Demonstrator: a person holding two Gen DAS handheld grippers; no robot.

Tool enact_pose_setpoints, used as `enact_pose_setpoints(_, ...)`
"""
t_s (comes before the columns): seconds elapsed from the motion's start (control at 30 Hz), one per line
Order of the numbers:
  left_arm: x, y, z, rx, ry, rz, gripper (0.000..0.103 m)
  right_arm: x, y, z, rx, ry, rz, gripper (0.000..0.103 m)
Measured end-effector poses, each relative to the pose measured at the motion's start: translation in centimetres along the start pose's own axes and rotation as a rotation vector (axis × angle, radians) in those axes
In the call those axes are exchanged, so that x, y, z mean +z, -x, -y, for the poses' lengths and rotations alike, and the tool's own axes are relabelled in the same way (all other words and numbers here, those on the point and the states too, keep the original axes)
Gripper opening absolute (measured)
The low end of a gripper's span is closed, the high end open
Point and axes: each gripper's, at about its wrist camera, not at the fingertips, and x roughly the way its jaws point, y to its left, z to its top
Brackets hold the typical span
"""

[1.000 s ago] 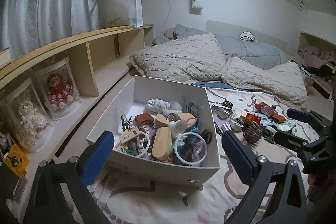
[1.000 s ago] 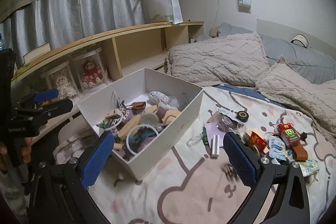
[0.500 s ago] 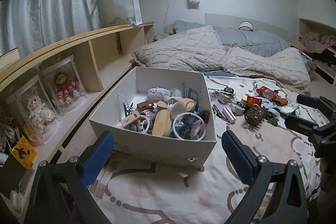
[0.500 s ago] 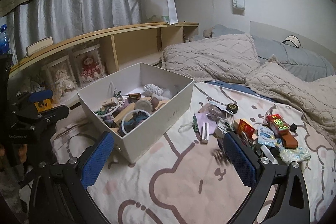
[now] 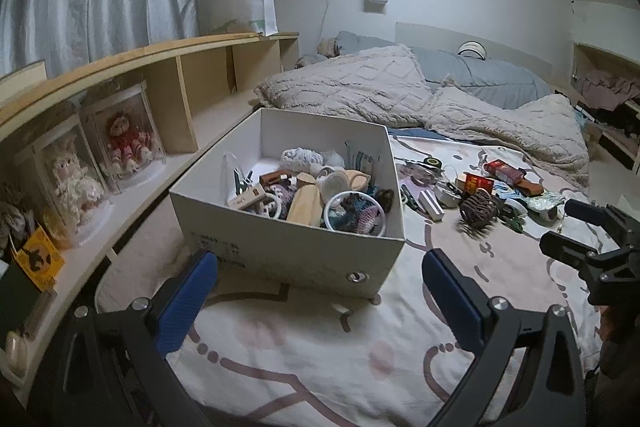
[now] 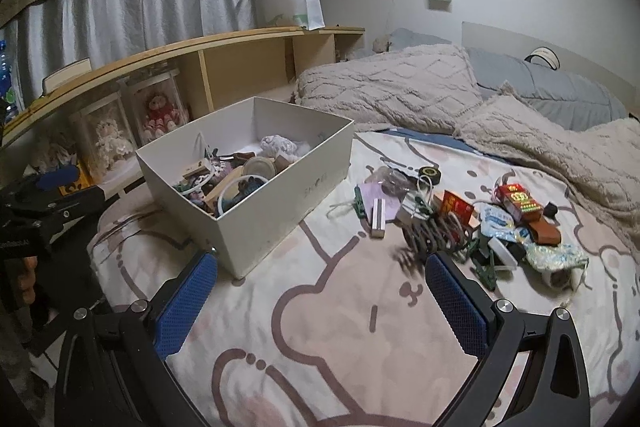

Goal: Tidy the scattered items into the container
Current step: 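Withdraw both open grippers up and back from the shoe box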

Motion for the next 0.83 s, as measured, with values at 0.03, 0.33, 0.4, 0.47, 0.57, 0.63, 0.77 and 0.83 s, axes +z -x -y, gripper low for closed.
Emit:
enact_pose_setpoints(0.03,-0.1,0.0,0.0,-0.001,0.001,-0.002,0.103,-0.1,0.1,0.0,0.001,-0.006,0.001,0.103)
enact_pose_setpoints(0.33,-1.0,0.2,0.6,0.014,-0.034,0.003,0.103,0.1,0.7,-0.1,-0.003,-0.017,0.015,0.103)
enact_pose_setpoints(0.4,-1.0,0.1,0.6,0.014,-0.038,0.003,0.103,0.2,0.9,-0.2,-0.010,-0.011,0.020,0.103)
enact_pose_setpoints(0.47,-1.0,0.1,0.6,0.015,-0.037,0.003,0.103,0.2,1.0,-0.2,-0.013,-0.008,0.024,0.103)
enact_pose_setpoints(0.57,-1.0,0.1,0.6,0.014,-0.034,0.004,0.103,0.2,1.1,-0.3,-0.012,-0.006,0.027,0.103)
enact_pose_setpoints(0.63,-1.1,0.1,0.5,0.014,-0.034,0.005,0.103,0.2,1.1,-0.3,-0.014,-0.004,0.027,0.103)
enact_pose_setpoints(0.77,-1.1,0.2,0.4,0.024,-0.029,0.012,0.103,0.2,1.1,-0.4,-0.013,-0.004,0.024,0.103)
enact_pose_setpoints(0.83,-1.0,0.2,0.4,0.026,-0.028,0.013,0.103,0.1,1.0,-0.4,-0.012,-0.006,0.020,0.103)
